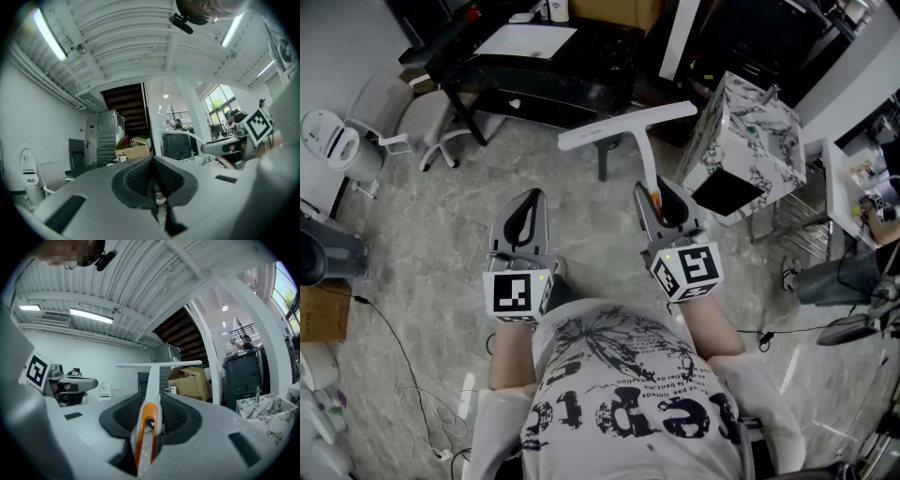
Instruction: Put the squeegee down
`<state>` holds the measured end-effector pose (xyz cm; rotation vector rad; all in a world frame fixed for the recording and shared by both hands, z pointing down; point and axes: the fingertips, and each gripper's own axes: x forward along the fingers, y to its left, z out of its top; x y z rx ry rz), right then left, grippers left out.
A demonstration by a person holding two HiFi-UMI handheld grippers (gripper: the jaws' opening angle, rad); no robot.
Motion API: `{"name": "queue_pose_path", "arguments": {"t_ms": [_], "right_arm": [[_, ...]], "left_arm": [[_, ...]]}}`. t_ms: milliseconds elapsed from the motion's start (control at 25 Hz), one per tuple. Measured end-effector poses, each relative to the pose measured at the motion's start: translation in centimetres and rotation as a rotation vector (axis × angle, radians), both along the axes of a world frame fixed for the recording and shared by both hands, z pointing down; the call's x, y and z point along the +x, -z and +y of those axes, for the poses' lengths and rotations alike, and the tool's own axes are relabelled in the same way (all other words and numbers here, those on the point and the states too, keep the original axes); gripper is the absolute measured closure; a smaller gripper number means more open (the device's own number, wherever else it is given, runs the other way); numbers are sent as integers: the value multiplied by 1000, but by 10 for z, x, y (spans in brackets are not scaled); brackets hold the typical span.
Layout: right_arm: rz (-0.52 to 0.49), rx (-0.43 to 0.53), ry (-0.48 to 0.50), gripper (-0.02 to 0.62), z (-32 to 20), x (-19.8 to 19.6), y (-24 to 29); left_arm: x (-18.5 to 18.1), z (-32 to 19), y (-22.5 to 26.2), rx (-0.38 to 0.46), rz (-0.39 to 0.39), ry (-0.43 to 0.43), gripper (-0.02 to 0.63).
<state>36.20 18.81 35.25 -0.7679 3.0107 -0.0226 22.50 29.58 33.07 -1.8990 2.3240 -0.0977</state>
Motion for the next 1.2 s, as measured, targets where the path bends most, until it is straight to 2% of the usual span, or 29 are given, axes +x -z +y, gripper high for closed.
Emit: {"name": "queue_pose_path", "arguments": {"t_ms": [480, 680, 880, 1200], "right_arm": [[4, -23, -17, 480, -17, 1, -1], [8, -29, -34, 480, -25, -12, -6], [29, -51, -36, 480, -37, -54, -13], [40, -51, -70, 480, -72, -172, -9]], "left_arm": [[-1, -22, -4, -8, 23, -37, 594], [-15, -27, -13, -26, 25, -40, 594], [-65, -40, -18, -28, 47, -32, 594], [-173, -79, -6, -37, 40, -90, 594]]}}
